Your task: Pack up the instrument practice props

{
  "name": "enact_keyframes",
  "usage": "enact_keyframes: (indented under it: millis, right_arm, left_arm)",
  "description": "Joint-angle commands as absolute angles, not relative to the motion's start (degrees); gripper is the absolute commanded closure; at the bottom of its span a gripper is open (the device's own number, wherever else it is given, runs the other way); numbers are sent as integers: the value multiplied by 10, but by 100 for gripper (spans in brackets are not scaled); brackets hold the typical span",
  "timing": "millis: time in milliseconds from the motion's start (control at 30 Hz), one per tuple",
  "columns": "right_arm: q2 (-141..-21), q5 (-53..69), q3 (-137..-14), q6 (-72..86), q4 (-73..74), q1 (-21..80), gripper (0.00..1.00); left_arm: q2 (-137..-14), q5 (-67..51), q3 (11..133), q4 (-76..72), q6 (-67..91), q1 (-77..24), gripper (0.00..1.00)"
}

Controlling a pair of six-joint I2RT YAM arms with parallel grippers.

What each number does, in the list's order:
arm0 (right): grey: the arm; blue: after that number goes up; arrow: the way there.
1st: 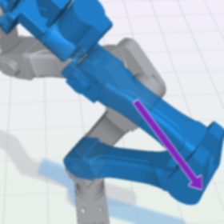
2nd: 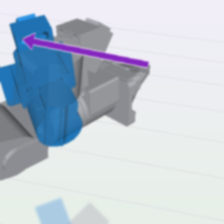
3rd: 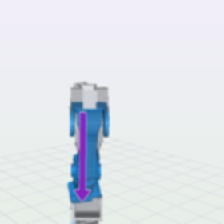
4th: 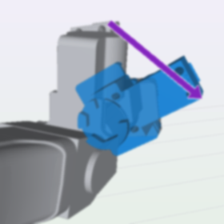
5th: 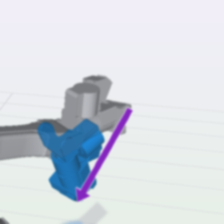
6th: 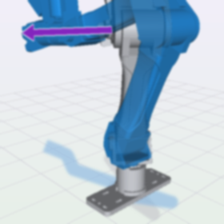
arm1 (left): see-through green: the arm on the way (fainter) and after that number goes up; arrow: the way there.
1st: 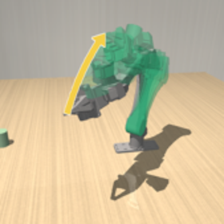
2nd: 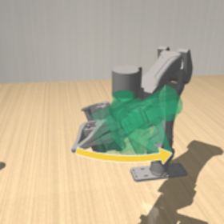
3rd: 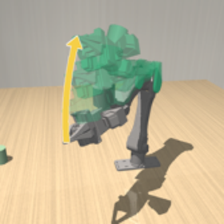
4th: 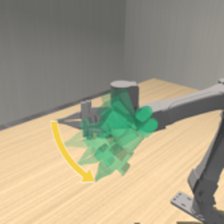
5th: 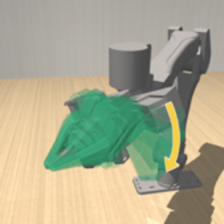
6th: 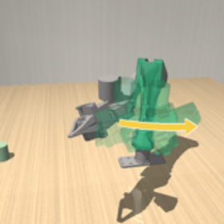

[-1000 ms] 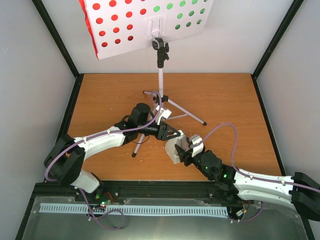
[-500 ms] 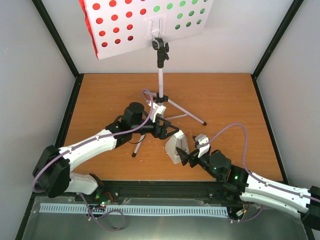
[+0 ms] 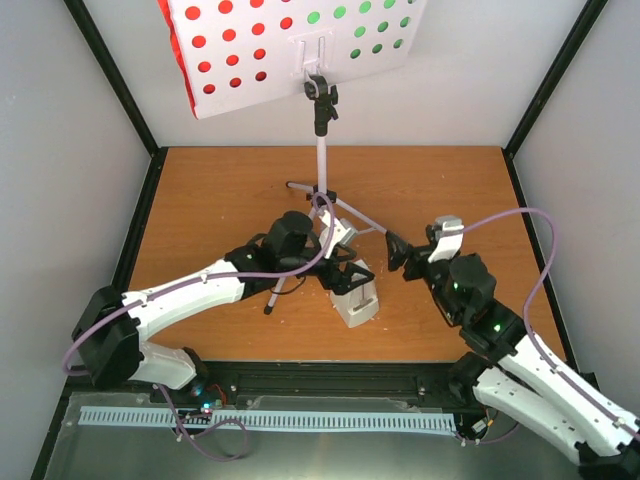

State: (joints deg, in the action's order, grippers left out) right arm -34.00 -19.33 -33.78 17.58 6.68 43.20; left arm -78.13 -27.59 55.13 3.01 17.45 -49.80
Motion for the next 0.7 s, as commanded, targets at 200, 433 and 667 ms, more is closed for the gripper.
enact_keyframes:
  millis: [200,433,667]
  right_arm:
    - [-363,24,-309,227,124,203,0]
    - [-350,36,-266,248,119,196,0]
    - [-339,35,-250,257,124,196,0]
  left_arm:
    - [-823,-103,606,112,120,-553,9]
    - [-842,-115,613,110,103,-573,21]
    - [-839,-93,609,115,104,-575,37]
